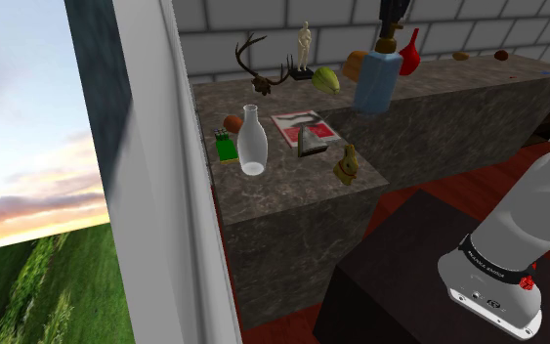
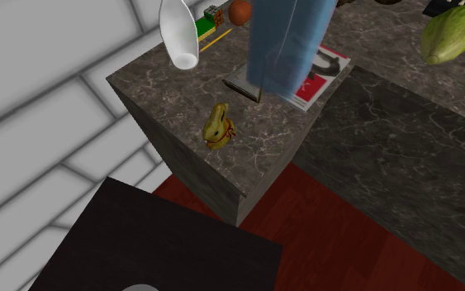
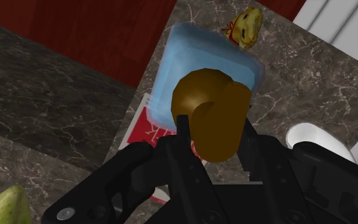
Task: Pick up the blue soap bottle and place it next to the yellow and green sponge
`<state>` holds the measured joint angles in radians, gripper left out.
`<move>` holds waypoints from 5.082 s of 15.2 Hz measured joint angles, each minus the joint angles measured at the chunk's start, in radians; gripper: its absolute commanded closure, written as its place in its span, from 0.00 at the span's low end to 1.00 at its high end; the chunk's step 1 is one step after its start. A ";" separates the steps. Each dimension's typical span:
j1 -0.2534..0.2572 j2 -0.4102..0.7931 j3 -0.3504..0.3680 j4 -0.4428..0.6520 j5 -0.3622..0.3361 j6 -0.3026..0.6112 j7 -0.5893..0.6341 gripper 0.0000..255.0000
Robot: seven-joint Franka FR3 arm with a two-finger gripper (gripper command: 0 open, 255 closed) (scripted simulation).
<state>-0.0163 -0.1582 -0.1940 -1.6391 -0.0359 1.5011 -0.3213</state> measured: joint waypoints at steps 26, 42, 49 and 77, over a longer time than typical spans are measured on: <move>0.049 0.255 0.040 0.348 0.044 -0.099 0.091 1.00; 0.129 0.661 0.101 0.599 0.071 0.054 0.243 1.00; 0.141 0.801 0.109 0.713 0.077 0.080 0.269 1.00; 0.152 0.757 0.109 0.542 0.074 0.210 0.272 0.00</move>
<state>0.1354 0.5991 -0.0846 -1.0974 0.0381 1.7111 -0.0493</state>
